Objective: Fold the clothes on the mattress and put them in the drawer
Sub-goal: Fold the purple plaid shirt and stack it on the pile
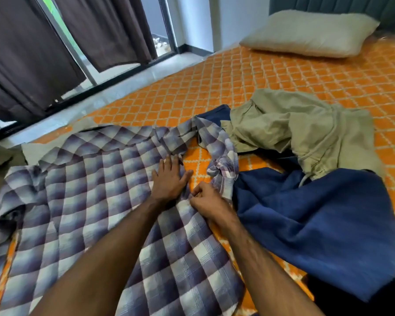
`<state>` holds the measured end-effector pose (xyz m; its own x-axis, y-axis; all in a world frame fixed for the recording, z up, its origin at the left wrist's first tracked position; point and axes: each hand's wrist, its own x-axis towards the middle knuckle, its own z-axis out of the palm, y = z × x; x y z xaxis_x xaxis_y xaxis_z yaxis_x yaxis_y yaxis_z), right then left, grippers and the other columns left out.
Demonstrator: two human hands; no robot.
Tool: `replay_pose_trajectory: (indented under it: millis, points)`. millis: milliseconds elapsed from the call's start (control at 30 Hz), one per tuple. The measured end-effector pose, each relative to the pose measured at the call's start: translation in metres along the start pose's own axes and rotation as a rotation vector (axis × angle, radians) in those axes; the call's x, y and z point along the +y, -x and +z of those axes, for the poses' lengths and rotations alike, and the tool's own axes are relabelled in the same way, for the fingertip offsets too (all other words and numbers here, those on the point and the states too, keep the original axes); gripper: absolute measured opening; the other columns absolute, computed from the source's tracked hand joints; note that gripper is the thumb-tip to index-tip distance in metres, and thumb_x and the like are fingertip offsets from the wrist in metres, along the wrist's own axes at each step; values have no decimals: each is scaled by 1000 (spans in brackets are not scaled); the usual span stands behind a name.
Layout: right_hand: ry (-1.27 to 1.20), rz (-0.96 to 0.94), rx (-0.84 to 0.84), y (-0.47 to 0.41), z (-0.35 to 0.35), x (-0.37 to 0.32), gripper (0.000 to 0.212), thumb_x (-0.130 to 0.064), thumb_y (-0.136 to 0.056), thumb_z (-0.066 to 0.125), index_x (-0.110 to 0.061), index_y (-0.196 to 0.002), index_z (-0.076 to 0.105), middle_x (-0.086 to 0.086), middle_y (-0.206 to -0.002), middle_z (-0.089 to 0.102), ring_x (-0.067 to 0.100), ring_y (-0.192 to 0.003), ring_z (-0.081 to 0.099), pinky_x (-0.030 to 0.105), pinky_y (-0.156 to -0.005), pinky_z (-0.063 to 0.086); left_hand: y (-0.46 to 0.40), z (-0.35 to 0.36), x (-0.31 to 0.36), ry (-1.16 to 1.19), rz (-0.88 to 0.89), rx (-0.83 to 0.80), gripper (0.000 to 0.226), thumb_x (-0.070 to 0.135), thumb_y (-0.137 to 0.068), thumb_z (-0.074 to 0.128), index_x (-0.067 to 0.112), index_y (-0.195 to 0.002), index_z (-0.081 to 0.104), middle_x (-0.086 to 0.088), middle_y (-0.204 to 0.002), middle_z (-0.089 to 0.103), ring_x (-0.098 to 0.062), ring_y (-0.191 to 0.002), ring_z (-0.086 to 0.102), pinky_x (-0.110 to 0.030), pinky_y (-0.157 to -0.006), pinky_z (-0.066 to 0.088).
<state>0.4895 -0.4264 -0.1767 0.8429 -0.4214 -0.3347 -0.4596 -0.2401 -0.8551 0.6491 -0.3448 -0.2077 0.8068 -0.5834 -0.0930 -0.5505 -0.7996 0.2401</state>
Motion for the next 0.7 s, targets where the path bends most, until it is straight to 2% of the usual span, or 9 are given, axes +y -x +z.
replay_pose_trajectory:
  millis: [100,167,233,333,467,533,600,700]
  points:
    - [190,-17,-89,15,-6,-9,21,-35,-93,57,-18,-103,64,2,-95,64,22,-90,59,33,-73,40,-14,-10,6,-85,-24,78,67,65,-97,38,24,-150,35,-12,-155,28,-37,-141,26,-60,-110,30]
    - [281,-49,-153,24,-11,-12,25,-36,-91,60,-17,-106,64,6,-105,66,24,-100,61,35,-81,45,-21,-21,17,-130,-67,94,56,58,-94,46,22,-137,46,-13,-141,37,-40,-131,33,-59,-103,37]
    - [231,-44,-240,32,-20,-12,27,-30,-90,66,-19,-114,62,3,-107,65,21,-101,63,34,-79,49,-27,-29,26,-134,-147,60,56,51,-93,50,19,-139,44,-16,-139,43,-42,-129,38,-58,-102,38]
    - [158,-35,-326,43,-31,-8,42,-22,-89,73,-22,-126,54,-3,-102,62,14,-90,62,29,-71,52,-35,-36,33,-71,-211,-19,62,36,-92,52,14,-146,32,-17,-144,46,-45,-130,43,-58,-104,39]
    - [204,-104,-349,59,-31,1,64,-12,-83,75,-27,-138,44,2,-124,62,21,-110,62,44,-93,56,-38,-38,31,150,-270,-22,72,31,-88,56,10,-150,27,-15,-141,52,-42,-128,49,-61,-110,31]
    - [220,-95,-400,67,-30,7,75,-9,-82,74,-33,-142,36,5,-126,62,24,-109,63,47,-92,57,-34,-35,28,266,-253,-4,70,36,-87,55,9,-147,29,-16,-135,57,-40,-120,55,-58,-105,42]
    - [201,-72,-462,75,-33,9,84,-5,-83,72,-38,-146,28,12,-124,63,30,-103,66,49,-86,60,-33,-35,25,361,-217,19,62,29,-91,56,6,-143,34,-20,-131,58,-40,-115,57,-53,-95,51]
    - [150,-39,-523,84,-35,7,89,3,-85,67,-38,-150,21,17,-125,61,33,-98,69,46,-76,62,-30,-44,27,488,-206,70,42,20,-92,56,4,-130,46,-17,-118,61,-36,-109,59,-43,-83,52]
